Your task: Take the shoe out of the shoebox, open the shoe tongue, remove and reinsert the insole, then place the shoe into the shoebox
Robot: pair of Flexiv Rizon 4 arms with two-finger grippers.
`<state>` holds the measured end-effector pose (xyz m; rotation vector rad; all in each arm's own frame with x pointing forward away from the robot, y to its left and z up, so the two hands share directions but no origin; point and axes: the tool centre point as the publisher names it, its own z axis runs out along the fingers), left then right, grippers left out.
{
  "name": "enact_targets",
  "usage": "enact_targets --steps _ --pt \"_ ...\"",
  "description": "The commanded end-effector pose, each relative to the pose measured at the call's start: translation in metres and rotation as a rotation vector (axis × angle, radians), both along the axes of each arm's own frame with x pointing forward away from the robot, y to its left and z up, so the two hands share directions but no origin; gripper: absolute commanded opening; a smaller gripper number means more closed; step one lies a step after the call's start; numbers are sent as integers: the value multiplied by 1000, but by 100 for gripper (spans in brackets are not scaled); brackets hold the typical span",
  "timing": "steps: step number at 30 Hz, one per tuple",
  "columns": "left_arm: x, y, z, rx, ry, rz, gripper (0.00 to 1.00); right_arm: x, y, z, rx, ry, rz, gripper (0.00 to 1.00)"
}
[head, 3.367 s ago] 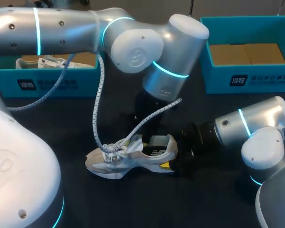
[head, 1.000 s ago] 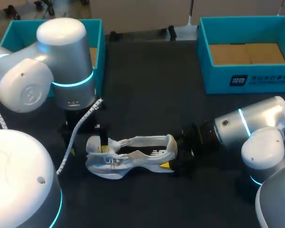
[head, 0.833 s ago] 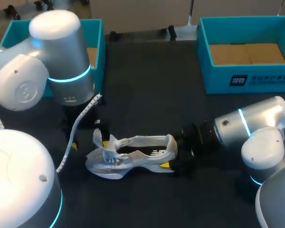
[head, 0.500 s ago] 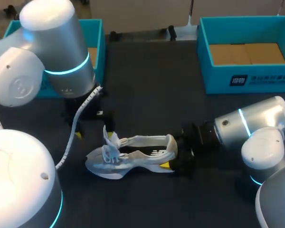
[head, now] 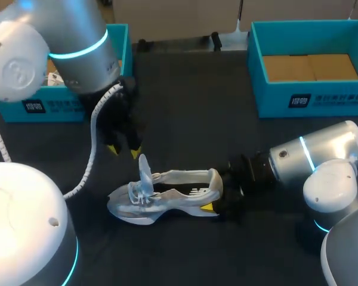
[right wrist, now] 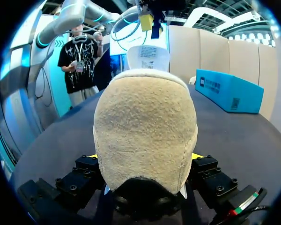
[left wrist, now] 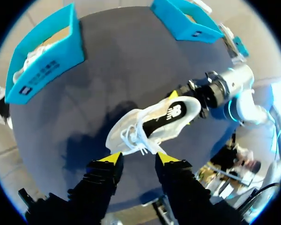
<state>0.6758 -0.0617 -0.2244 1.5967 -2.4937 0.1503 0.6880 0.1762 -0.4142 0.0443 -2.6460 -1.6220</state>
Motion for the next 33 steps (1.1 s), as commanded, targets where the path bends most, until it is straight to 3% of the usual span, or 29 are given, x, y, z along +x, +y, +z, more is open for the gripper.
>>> enact_targets --steps 1,2,8,11,23,28,33 --pt "3 -18 16 47 11 -145 20 0 1 2 -6 1 0 0" --pt "1 -22 19 39 -7 -186 0 0 1 2 -6 1 0 0" --pt "-10 -45 25 58 -81 -470 0 0 1 2 -6 1 0 0" --pt "-14 -56 31 71 -3 -655 0 0 1 2 -6 1 0 0" --pt "-14 -56 31 71 -3 -655 0 0 1 2 -6 1 0 0" --pt "-11 -76 20 58 -164 -732 0 0 1 2 -6 1 0 0" --pt "-13 -85 14 -9 -183 -791 0 0 1 2 -6 1 0 0"
